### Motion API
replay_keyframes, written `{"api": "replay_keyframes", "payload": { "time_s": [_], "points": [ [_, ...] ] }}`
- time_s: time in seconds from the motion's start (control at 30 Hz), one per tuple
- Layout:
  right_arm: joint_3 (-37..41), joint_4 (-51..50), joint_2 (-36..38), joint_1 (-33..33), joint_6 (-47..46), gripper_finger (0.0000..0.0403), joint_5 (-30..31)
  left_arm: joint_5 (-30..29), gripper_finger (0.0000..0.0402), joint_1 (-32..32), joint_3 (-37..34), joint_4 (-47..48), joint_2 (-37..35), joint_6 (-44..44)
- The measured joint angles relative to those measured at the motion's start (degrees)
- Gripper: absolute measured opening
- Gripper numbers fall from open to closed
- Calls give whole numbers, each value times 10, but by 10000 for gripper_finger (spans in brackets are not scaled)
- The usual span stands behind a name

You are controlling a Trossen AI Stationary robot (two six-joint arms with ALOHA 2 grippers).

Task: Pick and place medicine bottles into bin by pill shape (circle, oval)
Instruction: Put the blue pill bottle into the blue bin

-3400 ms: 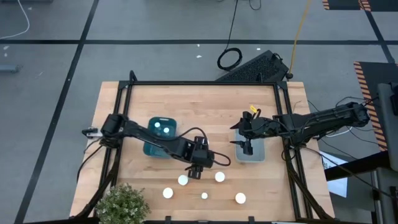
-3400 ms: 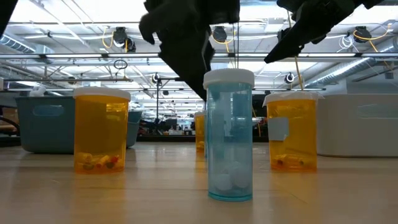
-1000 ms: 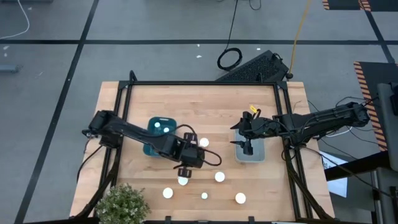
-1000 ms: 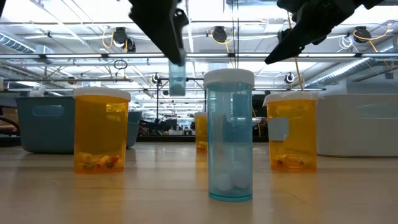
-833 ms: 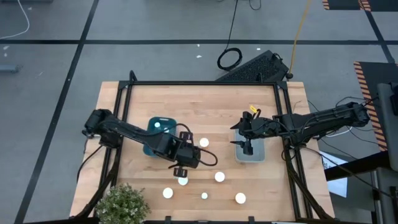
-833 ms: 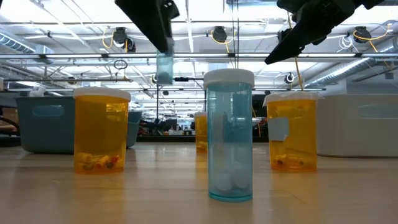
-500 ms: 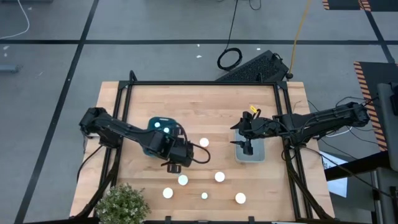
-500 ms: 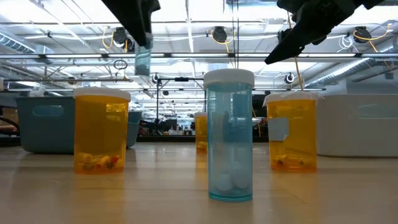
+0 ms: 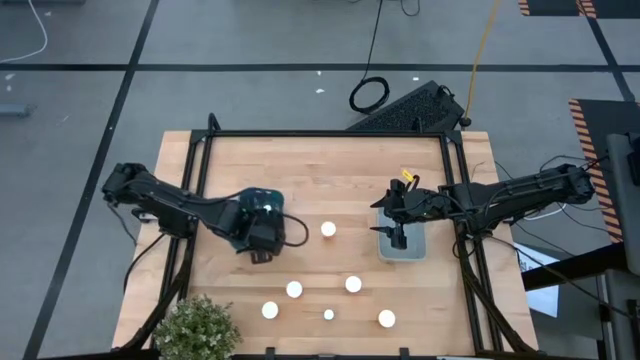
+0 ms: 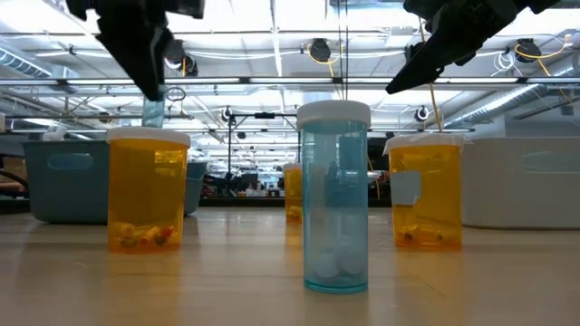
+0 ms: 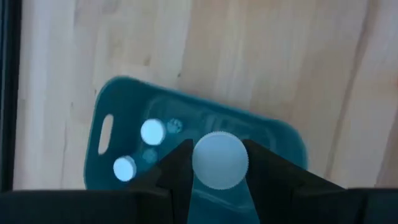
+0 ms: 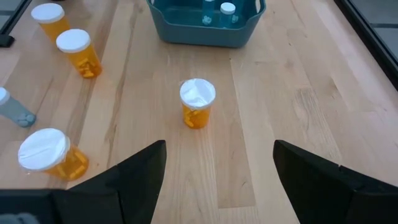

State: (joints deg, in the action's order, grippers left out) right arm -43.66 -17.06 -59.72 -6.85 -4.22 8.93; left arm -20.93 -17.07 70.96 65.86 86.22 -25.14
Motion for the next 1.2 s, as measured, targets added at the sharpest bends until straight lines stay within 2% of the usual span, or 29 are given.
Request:
{"api": "replay_keyframes", "payload": {
  "time_s": [0.3, 0.57, 1.2],
  "points": [
    [0, 2, 0, 0, 1, 288, 0, -1, 136, 14, -111, -94, -43, -9],
    [0, 2, 0, 0, 1, 288, 0, 19, 136, 28, -168, -168, -44, -6],
    [0, 3, 0, 0, 1, 288, 0, 38, 136, 32, -223, -236, -44, 24]
  ]
}}
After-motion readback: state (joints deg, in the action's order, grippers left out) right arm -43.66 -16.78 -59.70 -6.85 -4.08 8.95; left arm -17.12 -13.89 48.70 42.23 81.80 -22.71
